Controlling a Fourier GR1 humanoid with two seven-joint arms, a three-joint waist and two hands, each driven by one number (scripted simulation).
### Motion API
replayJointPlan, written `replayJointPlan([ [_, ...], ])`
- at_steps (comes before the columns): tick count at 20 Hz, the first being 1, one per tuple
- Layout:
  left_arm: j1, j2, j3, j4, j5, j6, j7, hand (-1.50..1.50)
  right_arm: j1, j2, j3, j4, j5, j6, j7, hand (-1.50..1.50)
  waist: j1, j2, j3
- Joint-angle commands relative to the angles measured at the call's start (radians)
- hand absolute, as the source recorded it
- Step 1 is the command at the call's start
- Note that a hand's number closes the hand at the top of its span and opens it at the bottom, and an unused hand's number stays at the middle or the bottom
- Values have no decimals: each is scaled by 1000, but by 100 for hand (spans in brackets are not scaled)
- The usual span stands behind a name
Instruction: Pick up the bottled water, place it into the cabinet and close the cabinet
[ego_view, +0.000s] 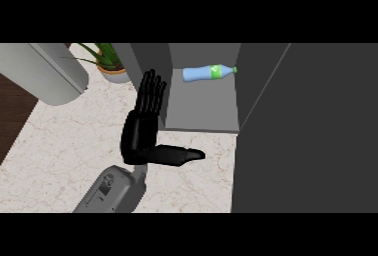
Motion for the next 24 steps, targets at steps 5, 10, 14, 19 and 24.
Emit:
replayJointPlan([
  [5,354,117,-178,-507,-56,66,132,-150,-38,-97,9,-22,40,84,18,-150,-13,7,-1],
  [10,542,184,-164,-625,-51,32,18,-150,-46,-153,95,-34,125,138,71,150,-18,12,-2],
  [14,699,292,-101,-781,-14,12,13,-150,12,-195,179,-93,174,209,20,150,-19,7,-2],
  [19,876,358,-53,-875,21,-49,-71,-150,0,-189,283,-178,251,189,88,150,-12,5,-4],
  [24,999,385,6,-931,95,-127,-126,-150,-53,-147,373,-225,297,154,199,150,-11,10,-4],
])
